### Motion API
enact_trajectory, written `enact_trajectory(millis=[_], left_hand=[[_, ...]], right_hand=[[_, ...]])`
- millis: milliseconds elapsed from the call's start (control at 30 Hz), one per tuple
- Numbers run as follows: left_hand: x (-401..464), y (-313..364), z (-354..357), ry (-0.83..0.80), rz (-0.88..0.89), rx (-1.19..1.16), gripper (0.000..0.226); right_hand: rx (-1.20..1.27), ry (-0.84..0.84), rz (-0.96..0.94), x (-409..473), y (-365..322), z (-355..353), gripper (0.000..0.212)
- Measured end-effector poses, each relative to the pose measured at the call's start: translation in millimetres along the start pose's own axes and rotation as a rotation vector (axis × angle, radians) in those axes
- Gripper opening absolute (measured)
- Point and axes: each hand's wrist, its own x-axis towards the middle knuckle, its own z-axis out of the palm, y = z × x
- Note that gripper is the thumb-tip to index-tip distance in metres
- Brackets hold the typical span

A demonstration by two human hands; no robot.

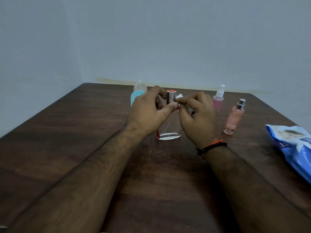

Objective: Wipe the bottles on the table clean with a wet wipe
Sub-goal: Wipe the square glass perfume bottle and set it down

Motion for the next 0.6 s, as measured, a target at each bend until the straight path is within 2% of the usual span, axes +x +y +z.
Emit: enact_trajectory(millis=[167,233,333,500,600], left_hand=[[3.1,-5.1,1.4,0.040,-0.048,0.053,0.026],[3.1,-6.4,0.7,0.047,-0.077,0.036,0.019],[4.2,-8.7,-0.6,0.042,-0.150,-0.033,0.021],[6.4,-12.3,-0.4,0.045,-0.229,-0.077,0.018],[6.3,-10.5,-0.7,0.034,-0.205,-0.107,0.016]], right_hand=[[0.084,-0.085,0.061,-5.7,-3.1,3.1,0.016],[0.115,-0.125,0.090,-7.4,-4.6,3.3,0.017],[0.180,-0.180,0.105,-8.2,-3.9,1.7,0.017],[0.203,-0.417,-0.058,-14.2,-9.9,3.8,0.005],[0.142,-0.358,-0.083,-11.6,-6.2,4.0,0.001]])
